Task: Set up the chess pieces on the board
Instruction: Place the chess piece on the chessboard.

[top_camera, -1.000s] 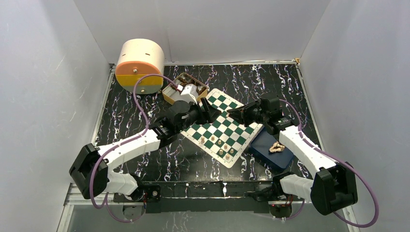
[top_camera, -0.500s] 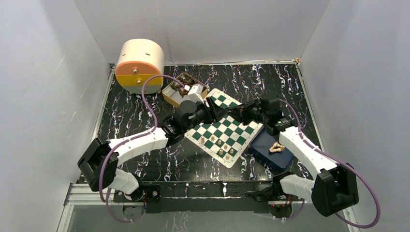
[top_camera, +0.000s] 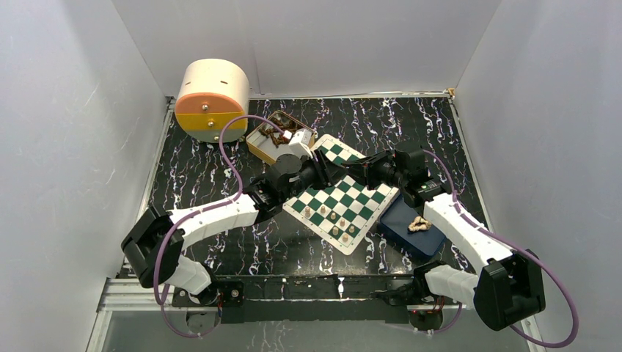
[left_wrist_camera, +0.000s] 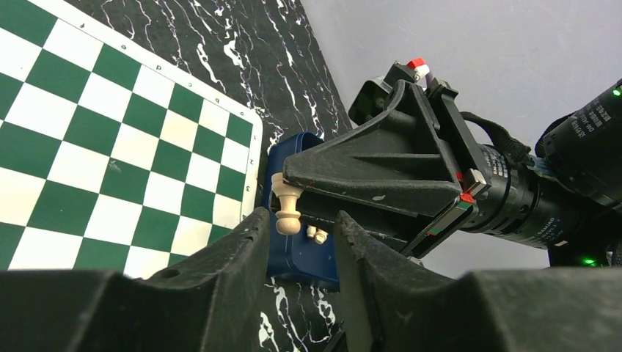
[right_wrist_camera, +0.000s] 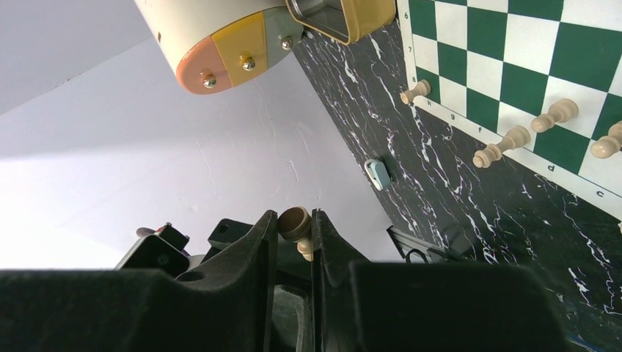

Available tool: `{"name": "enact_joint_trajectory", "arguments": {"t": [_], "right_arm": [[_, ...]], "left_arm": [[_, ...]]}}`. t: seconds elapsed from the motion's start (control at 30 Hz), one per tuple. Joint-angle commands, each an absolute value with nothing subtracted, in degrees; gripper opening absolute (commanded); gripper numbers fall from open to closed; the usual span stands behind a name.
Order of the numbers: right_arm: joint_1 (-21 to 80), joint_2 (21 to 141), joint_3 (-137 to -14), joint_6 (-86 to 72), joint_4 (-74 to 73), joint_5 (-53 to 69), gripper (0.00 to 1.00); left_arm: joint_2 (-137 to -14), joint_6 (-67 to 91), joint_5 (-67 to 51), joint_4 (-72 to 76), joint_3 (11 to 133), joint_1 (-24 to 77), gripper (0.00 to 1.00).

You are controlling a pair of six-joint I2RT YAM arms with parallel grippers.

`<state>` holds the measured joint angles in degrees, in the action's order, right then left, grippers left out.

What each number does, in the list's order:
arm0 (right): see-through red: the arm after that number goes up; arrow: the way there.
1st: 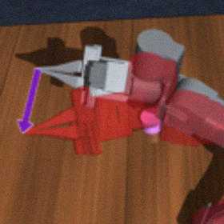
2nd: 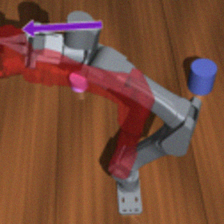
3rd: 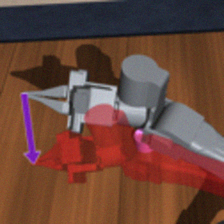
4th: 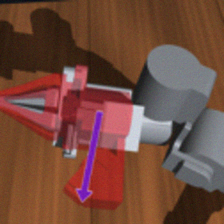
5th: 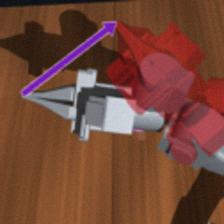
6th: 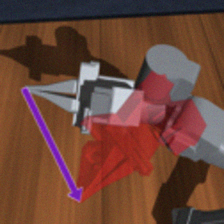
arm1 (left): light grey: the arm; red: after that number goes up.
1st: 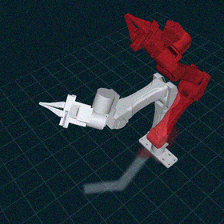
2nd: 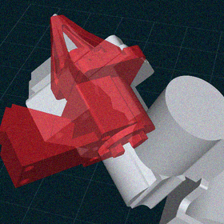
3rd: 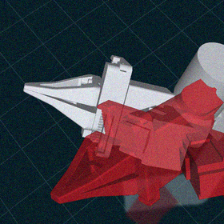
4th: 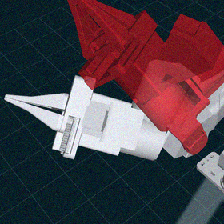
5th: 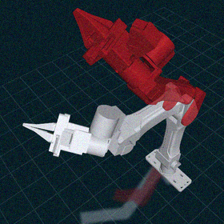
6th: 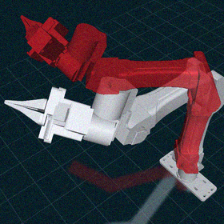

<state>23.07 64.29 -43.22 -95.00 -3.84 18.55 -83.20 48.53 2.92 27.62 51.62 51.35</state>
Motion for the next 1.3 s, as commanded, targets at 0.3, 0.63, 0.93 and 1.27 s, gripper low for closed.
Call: {"name": "enact_joint_trajectory", "arguments": {"t": [0.3, 0.63, 0.93, 1.27], "right_arm": [[23.7, 62.5, -42.6, -95.8, -0.9, 18.1, 0.19], [23.9, 59.6, -41.0, -88.2, -3.4, 18.8, 0.34], [23.9, 54.0, -39.8, -72.9, -9.9, 17.5, 0.52], [23.9, 56.3, -47.5, -35.6, -21.2, 18.1, 0.51]], "left_arm": [[-83.7, 47.1, 3.3, 31.0, 54.2, 51.7, 0.12], [-80.6, 42.7, 2.7, 27.0, 54.3, 51.6, 0.0], [-74.9, 38.2, -1.9, 12.1, 56.6, 51.5, 0.0], [-71.0, 29.0, -2.6, -27.2, 67.7, 48.1, 0.0]]}}
